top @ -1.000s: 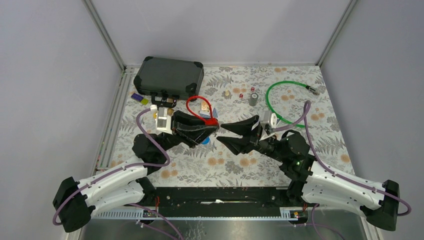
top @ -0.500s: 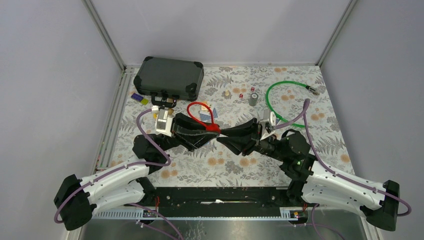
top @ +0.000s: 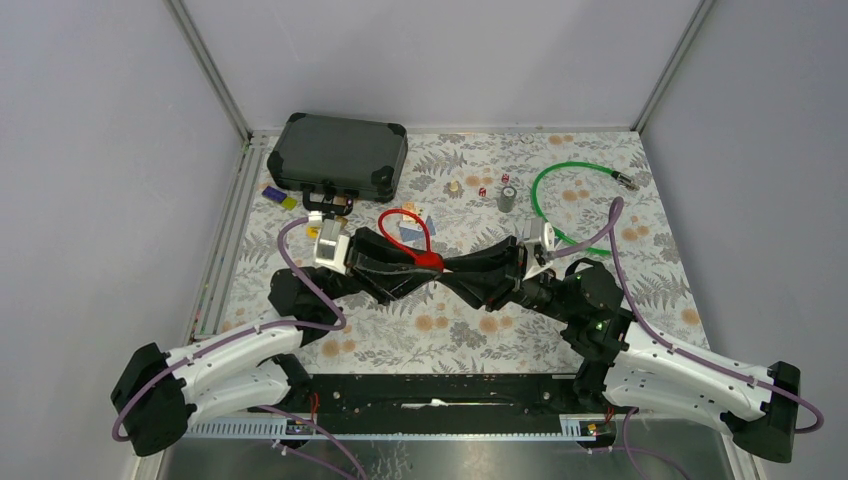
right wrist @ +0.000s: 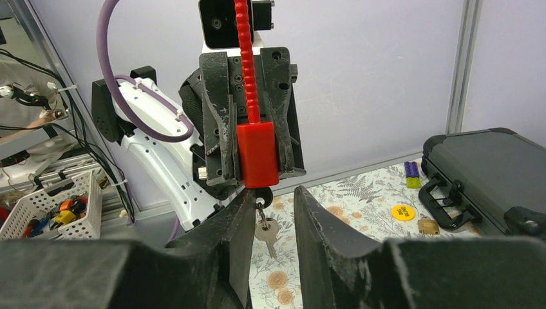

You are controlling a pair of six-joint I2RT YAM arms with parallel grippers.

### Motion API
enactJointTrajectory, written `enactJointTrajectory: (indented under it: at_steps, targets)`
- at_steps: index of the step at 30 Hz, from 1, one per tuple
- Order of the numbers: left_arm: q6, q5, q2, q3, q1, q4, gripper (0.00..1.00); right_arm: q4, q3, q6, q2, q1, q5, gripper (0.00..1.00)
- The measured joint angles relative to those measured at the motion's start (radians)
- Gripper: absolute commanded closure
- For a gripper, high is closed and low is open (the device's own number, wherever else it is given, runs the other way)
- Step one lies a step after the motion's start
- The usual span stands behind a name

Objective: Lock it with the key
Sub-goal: Lock the lock.

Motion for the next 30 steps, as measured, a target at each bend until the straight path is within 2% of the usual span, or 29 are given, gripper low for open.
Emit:
enactJointTrajectory:
  at_steps: [5, 15, 19, 23, 27, 30]
  targets:
    - [-0.004, 0.003, 0.011, 0.000, 0.000, 0.012, 1.00, 0.000, 0.000, 0.000, 0.000, 0.000, -0.011, 0.69]
    - [-0.004, 0.009, 0.018, 0.000, 0.001, 0.024, 1.00, 0.005, 0.000, 0.006, 0.012, -0.001, -0.031, 0.69]
    - [-0.005, 0.011, 0.024, 0.001, 0.002, 0.024, 1.00, 0.004, 0.000, 0.008, 0.025, -0.001, -0.047, 0.79]
    - [-0.008, 0.014, 0.026, 0.001, 0.003, 0.026, 1.00, 0.005, 0.000, 0.011, 0.029, -0.001, -0.050, 0.85]
    - [-0.008, 0.015, 0.026, 0.001, 0.004, 0.027, 1.00, 0.005, 0.000, 0.011, 0.029, -0.001, -0.049, 1.00]
    - [-0.008, 0.014, 0.026, 0.001, 0.004, 0.026, 1.00, 0.004, 0.000, 0.010, 0.029, -0.001, -0.047, 1.00]
